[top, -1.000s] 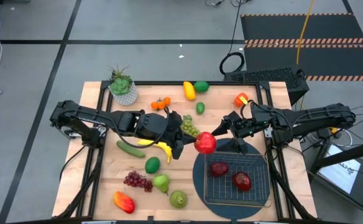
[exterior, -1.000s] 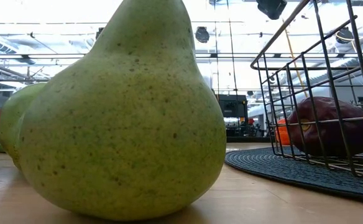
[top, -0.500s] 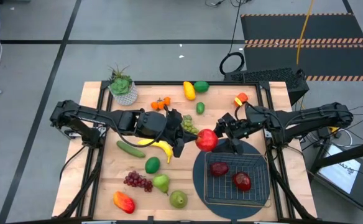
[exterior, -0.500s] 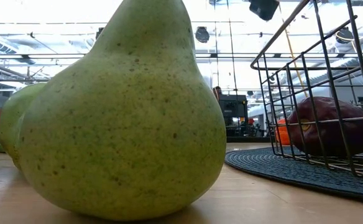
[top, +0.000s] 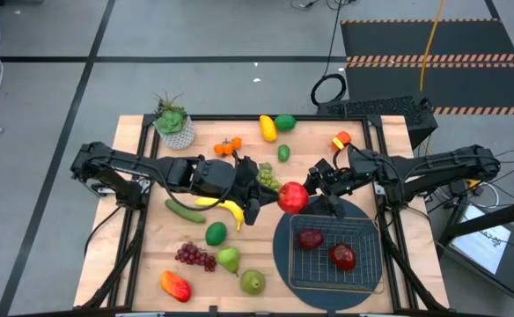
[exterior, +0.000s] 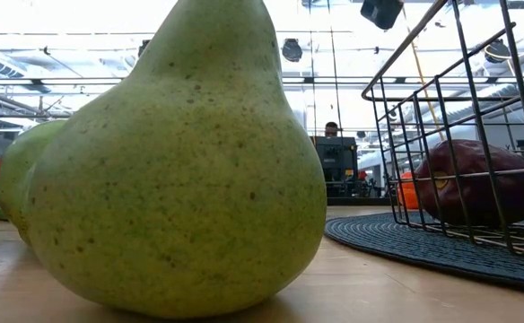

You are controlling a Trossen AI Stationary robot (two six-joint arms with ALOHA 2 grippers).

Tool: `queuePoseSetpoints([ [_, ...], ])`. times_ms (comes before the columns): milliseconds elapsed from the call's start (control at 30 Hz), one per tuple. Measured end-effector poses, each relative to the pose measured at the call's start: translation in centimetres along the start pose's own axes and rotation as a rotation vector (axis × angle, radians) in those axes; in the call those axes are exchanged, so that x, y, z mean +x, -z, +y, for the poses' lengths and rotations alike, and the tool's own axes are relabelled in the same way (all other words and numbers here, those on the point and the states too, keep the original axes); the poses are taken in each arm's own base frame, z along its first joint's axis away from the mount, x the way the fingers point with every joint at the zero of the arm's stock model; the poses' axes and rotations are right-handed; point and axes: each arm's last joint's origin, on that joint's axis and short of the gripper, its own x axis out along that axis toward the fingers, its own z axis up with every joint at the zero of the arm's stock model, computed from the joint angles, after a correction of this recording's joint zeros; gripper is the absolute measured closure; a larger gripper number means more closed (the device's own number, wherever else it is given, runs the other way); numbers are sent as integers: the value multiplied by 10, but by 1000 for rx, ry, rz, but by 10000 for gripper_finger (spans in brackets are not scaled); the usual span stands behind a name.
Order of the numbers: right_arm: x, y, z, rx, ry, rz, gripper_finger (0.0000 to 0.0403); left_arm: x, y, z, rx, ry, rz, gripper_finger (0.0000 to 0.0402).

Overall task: Build produce basket
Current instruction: Put the apple into the gold wire basket

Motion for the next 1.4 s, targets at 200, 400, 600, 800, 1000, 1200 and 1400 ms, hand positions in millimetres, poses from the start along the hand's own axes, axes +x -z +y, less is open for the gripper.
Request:
queuePoseSetpoints([
  [200,-9,0,6,37,-40,20,86,-11,-5,-1,-41,4,-10,195],
  [400,-22,5,10,121,-54,96,86,-24,-5,1,-99,-52,14,151],
  [600,-33,20,17,208,-23,213,85,-28,6,9,-157,-163,108,161],
  [800,-38,38,27,280,-13,344,85,-22,15,13,-192,-213,158,205],
  [1000,-40,59,35,363,26,502,85,-21,16,12,-187,-215,160,248],
  [1200,-46,77,41,467,103,648,85,-21,17,12,-160,-213,164,279],
  [1400,-57,93,34,579,299,787,85,-21,18,10,-120,-199,176,293],
])
